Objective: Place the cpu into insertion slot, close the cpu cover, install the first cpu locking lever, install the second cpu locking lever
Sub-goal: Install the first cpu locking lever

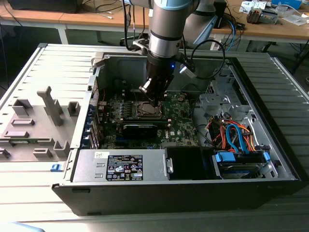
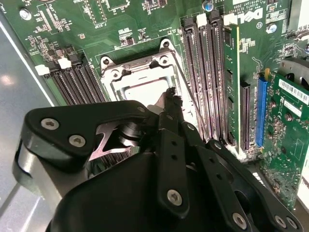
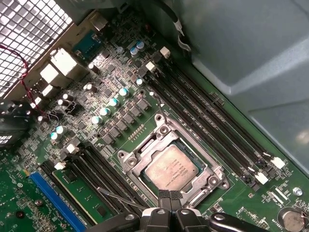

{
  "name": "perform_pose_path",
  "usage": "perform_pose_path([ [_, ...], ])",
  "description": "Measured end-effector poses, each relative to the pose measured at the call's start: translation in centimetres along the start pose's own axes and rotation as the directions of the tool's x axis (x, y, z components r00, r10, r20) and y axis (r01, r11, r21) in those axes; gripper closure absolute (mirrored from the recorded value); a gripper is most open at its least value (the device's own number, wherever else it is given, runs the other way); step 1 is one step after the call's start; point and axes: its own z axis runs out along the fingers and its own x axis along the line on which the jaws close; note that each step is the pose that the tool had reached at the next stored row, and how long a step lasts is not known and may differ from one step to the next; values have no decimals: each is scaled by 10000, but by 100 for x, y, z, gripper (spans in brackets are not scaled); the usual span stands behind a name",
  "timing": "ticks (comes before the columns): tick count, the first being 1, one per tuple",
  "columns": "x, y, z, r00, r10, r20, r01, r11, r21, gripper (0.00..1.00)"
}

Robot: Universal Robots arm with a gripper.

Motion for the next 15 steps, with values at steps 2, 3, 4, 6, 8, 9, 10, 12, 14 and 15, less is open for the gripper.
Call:
perform_pose_path([
  [2, 0, 0, 0, 10000, -60, -1, 60, 10000, 5, 89],
  [3, 0, 0, 0, 10000, -85, 0, 85, 10000, 8, 89],
  [4, 0, 0, 0, 9999, -123, -1, 123, 9999, 11, 89],
  [6, 0, 0, 0, 9998, -210, -1, 210, 9998, 19, 89],
  [8, 0, 0, 0, 9995, -304, -2, 304, 9995, 28, 89],
  [9, 0, 0, 0, 9994, -332, -2, 332, 9994, 31, 89],
  [10, 0, 0, 0, 9993, -365, -2, 365, 9993, 33, 89],
  [12, 0, 0, 0, 9990, -437, -3, 437, 9990, 40, 89],
  [14, 0, 0, 0, 9987, -516, -4, 516, 9987, 48, 89],
  [15, 0, 0, 0, 9985, -550, -4, 550, 9985, 51, 89],
])
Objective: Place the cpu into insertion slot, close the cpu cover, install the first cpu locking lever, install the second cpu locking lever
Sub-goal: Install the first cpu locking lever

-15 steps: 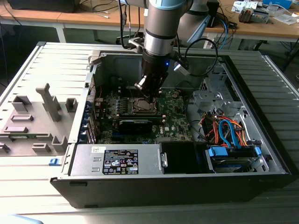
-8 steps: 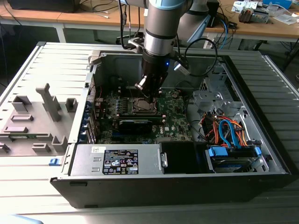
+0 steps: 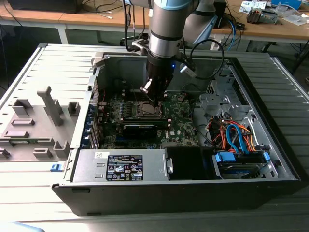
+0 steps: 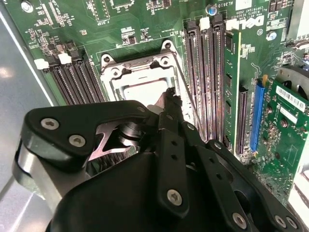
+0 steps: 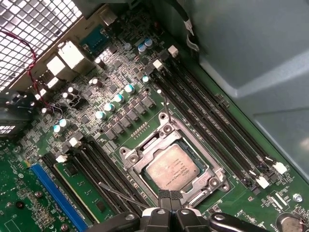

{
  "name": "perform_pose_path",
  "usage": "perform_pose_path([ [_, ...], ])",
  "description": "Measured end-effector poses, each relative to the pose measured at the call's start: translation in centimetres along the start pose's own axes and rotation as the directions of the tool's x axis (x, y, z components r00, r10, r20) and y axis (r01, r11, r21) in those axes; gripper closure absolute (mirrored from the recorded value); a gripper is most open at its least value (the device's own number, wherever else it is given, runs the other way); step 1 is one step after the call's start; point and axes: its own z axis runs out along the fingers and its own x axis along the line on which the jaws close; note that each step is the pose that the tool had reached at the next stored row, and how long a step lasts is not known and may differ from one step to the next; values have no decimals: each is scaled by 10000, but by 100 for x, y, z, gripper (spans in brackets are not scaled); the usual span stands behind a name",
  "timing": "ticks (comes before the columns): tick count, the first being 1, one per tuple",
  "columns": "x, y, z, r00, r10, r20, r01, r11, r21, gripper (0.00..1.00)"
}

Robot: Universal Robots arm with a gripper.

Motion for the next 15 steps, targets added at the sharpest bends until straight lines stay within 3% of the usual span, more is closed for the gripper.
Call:
perform_pose_path([
  [15, 0, 0, 0, 9985, -550, -4, 550, 9985, 51, 89],
])
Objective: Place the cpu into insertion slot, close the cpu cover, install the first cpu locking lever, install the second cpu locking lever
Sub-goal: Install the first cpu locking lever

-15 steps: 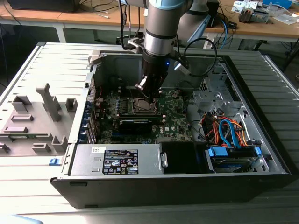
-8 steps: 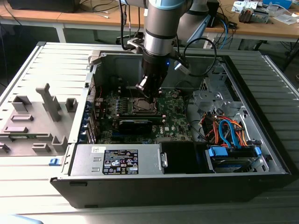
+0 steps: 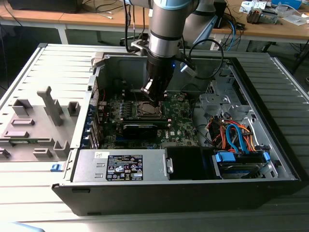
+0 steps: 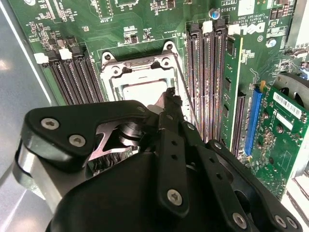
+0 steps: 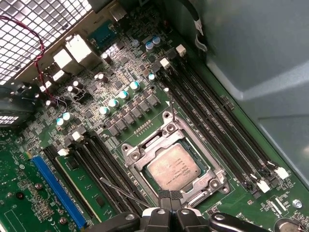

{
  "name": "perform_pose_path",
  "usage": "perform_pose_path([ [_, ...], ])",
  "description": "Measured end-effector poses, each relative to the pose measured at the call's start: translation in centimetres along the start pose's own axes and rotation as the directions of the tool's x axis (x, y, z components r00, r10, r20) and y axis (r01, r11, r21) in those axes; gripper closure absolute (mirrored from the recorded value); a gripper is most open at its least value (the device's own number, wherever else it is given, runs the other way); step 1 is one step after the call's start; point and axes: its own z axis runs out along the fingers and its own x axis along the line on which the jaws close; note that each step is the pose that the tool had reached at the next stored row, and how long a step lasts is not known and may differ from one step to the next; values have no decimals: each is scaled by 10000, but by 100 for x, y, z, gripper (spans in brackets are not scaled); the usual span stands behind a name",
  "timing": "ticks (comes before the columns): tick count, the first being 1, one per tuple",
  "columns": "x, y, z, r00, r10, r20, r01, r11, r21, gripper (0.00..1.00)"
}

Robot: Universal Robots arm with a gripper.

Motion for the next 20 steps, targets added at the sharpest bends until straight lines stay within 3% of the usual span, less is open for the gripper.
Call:
perform_pose_path([
  [10, 0, 1, 0, 9998, -186, 1, 186, 9998, 16, 89],
  [15, 0, 1, 1, 9997, 246, 11, -246, 9997, -29, 89],
  [20, 1, 1, 0, 9949, 1005, 10, -1005, 9949, -100, 89],
])
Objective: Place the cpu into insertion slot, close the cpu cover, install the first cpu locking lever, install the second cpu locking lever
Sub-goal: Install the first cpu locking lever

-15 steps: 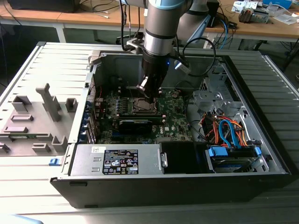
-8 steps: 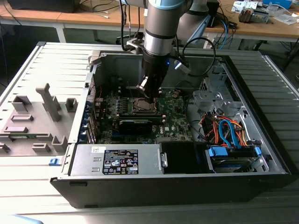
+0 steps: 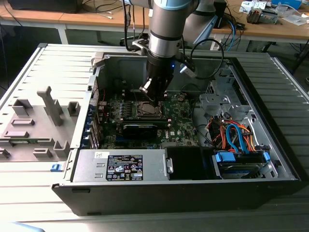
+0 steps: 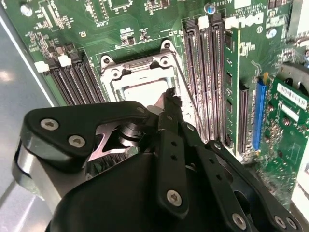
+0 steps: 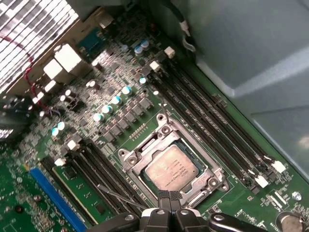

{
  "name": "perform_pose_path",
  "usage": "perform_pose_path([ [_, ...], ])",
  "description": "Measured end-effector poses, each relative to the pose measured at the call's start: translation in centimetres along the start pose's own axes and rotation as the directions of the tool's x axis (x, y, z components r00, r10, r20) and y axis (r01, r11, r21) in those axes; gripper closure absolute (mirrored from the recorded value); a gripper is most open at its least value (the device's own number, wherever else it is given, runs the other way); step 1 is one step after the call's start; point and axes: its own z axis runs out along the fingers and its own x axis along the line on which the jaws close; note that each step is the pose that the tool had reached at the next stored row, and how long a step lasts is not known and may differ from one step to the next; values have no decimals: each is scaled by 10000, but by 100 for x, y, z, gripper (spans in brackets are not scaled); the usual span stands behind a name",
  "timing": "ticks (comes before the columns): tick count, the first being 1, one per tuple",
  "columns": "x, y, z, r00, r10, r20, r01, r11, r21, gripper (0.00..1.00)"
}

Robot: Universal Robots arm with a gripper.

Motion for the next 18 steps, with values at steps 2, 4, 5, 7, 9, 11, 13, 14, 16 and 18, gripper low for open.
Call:
perform_pose_path([
  [2, 0, 0, 0, 9994, 356, 1, -356, 9994, -33, 89],
  [4, 0, 0, 1, 9949, 1004, 1, -1004, 9949, -92, 89],
  [5, 0, 0, 1, 9932, 1161, 0, -1161, 9932, -107, 89],
  [7, 0, 0, 2, 9882, 1530, -2, -1530, 9881, -141, 89],
  [9, 0, 0, 3, 9815, 1917, -6, -1917, 9813, -177, 89],
  [11, 0, 0, 4, 9747, 2234, -10, -2233, 9745, -207, 89],
  [13, -1, 0, 5, 9681, 2505, -15, -2504, 9679, -232, 89],
  [14, -1, 0, 5, 9640, 2658, -18, -2657, 9637, -246, 89],
  [16, 0, 0, 6, 9531, 3025, -26, -3024, 9528, -280, 89],
  [18, -1, 0, 6, 9425, 3341, -34, -3340, 9421, -310, 89],
])
